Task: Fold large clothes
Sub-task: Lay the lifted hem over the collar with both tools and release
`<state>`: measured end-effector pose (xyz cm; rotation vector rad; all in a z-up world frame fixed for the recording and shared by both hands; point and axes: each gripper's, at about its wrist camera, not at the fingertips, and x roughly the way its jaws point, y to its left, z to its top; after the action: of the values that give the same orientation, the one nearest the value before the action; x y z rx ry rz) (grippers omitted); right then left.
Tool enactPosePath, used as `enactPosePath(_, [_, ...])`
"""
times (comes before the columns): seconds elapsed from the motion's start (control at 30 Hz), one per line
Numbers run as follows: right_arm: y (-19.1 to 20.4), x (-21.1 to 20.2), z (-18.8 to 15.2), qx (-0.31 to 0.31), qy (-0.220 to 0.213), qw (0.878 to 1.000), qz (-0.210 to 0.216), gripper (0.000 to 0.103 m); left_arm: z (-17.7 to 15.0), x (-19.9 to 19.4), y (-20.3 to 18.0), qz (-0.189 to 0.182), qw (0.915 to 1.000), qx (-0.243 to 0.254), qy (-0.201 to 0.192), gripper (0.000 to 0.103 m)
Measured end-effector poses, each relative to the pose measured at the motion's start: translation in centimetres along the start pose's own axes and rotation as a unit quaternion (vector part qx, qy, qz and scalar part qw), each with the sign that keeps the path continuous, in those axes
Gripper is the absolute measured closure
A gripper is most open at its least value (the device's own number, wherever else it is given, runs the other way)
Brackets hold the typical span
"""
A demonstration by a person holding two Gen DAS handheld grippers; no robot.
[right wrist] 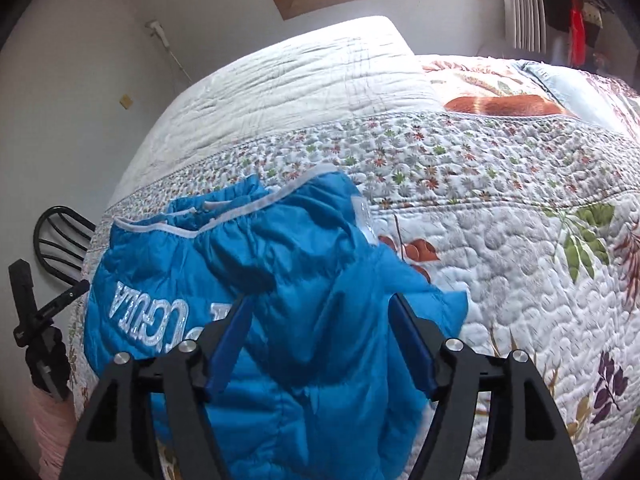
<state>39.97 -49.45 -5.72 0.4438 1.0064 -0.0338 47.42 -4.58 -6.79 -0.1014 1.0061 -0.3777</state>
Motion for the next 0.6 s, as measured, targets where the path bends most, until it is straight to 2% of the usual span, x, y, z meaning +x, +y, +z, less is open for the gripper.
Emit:
enactPosePath(0.1, [-0.5, 3.0, 1.7, 0.015, 0.024, 1.0, 0.003, 0.033, 1.5, 2.3, -0.6, -0.01, 0.9999, -0.006, 0.009, 0.045])
enactPosePath(0.13, [-0.6, 3.7, 2.0, 0.02, 0.031, 0.999, 0.004, 0.047, 1.8, 2.9, -0.8, -0.006, 0.9999, -0.005, 0.011, 0.047])
enactPosePath(0.17, [-0.7, 4.1, 2.2, 0.023, 0.034, 0.999, 0.005, 0.053, 2.1, 3.4, -1.1, -0.002, 0.9999, -0.002, 0.013, 0.06])
enactPosePath(0.23, [-1.1, 4.1, 2.6, 0.028, 0.023, 0.999, 0.025, 0.078, 2.4, 4.0, -1.3, 0.007, 0.9999, -0.001, 0.015, 0.078])
enactPosePath(0.27, [-1.2, 3.7, 2.7, 0.032, 0.011, 0.999, 0.037, 0.083, 2.6, 4.0, -1.2, 0.002, 0.9999, -0.005, 0.01, 0.086])
enactPosePath(0.3, [-1.4, 3.1, 2.9, 0.037, -0.002, 0.998, 0.048, 0.087, 2.7, 3.8, -1.1, -0.005, 0.9999, -0.013, 0.002, 0.089])
enactPosePath(0.37, [-2.3, 2.4, 3.2, 0.054, -0.025, 0.996, 0.068, 0.09, 3.0, 3.4, -0.1, -0.023, 0.9986, -0.045, -0.016, 0.092])
enactPosePath(0.43, [-3.3, 3.0, 3.3, 0.081, -0.022, 0.994, 0.076, 0.09, 3.1, 3.8, 0.8, -0.031, 0.9971, -0.067, -0.02, 0.092])
enactPosePath(0.6, [-3.8, 6.5, 2.6, 0.088, 0.007, 0.995, 0.052, 0.088, 2.5, 7.3, 0.7, 0.003, 0.9984, -0.054, 0.018, 0.091])
